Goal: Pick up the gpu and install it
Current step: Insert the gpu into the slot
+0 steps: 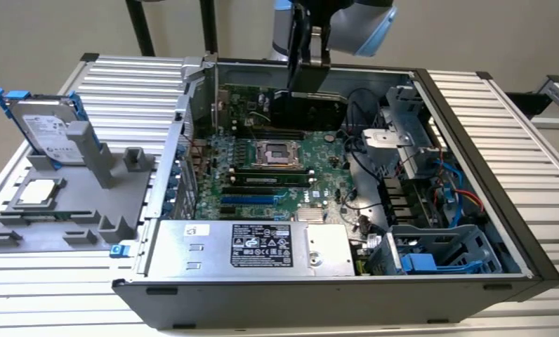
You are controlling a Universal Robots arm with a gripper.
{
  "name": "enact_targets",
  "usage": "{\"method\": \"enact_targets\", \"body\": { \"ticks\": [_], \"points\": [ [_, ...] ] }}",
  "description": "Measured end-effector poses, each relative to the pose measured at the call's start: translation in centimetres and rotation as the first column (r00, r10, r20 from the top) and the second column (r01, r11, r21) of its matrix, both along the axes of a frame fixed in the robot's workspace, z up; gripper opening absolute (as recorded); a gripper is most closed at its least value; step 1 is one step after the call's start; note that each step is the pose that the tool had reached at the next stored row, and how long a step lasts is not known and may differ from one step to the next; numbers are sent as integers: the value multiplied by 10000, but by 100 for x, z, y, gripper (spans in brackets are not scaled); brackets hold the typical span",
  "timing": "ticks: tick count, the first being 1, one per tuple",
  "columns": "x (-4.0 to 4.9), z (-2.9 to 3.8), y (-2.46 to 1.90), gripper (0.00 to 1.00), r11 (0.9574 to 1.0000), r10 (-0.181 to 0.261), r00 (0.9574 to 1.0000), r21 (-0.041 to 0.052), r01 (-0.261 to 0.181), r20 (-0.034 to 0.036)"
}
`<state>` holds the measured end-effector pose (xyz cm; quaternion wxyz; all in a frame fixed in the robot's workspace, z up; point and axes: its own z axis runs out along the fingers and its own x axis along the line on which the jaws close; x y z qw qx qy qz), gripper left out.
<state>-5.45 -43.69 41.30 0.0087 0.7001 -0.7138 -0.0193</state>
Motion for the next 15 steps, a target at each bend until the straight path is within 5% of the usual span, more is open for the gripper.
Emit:
{"method": "enact_targets", "body": {
  "ticks": [9,15],
  "points": [
    [1,-57,0,0,10000,7,10000,-7,-7,4],
    [0,-102,0,0,10000,46,9999,-12,-46,104]
  ]
}}
